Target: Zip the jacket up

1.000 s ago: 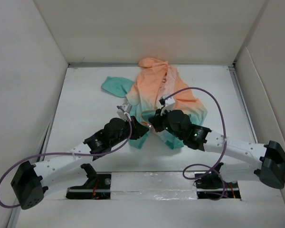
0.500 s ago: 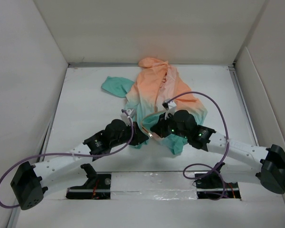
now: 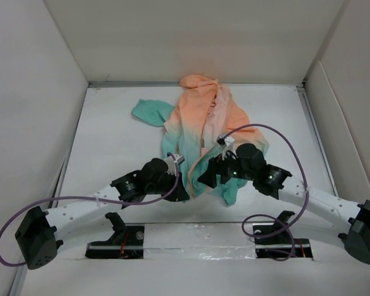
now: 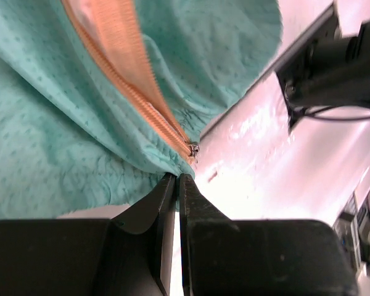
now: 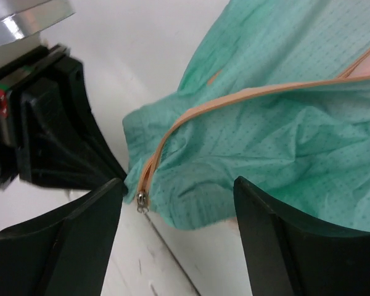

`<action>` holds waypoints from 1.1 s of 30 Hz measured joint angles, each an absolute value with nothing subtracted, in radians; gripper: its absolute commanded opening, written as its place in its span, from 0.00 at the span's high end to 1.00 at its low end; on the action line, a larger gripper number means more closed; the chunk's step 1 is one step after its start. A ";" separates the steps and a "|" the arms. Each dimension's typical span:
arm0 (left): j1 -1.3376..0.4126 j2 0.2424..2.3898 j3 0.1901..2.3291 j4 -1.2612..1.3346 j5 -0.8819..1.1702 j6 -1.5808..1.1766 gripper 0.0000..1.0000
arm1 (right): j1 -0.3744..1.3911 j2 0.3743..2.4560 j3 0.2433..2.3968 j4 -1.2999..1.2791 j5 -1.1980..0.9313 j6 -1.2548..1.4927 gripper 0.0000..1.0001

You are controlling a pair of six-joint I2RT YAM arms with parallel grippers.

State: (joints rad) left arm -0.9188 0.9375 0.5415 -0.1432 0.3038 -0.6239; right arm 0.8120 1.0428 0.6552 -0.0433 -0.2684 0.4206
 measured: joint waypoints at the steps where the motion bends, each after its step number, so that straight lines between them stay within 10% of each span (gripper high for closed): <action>1: -0.925 0.946 0.548 -0.158 0.316 -0.616 1.00 | 0.810 1.029 0.655 -0.080 -0.300 0.403 0.15; 10: -0.942 0.976 0.620 -0.211 0.383 -0.562 1.00 | 0.859 0.971 0.626 -0.319 -0.521 0.291 0.17; 16: -0.942 1.000 0.637 -0.231 0.435 -0.532 1.00 | 0.967 0.933 0.675 -0.465 -0.487 0.237 0.80; 23: -0.942 1.030 0.638 -0.237 0.473 -0.512 1.00 | 1.092 0.867 0.785 -0.431 -0.272 0.215 1.00; 28: -0.942 1.034 0.638 -0.237 0.487 -0.503 1.00 | 1.295 0.903 0.796 -0.392 -0.033 0.175 1.00; 33: -0.942 1.041 0.638 -0.237 0.502 -0.498 1.00 | 1.644 0.964 0.759 -0.334 0.348 0.151 0.67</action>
State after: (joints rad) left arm -0.9424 1.0409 0.6376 -0.2367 0.5022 -0.4976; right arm 1.6440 0.9638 0.7593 -0.3344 0.3477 0.1513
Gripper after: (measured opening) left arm 0.021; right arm 0.204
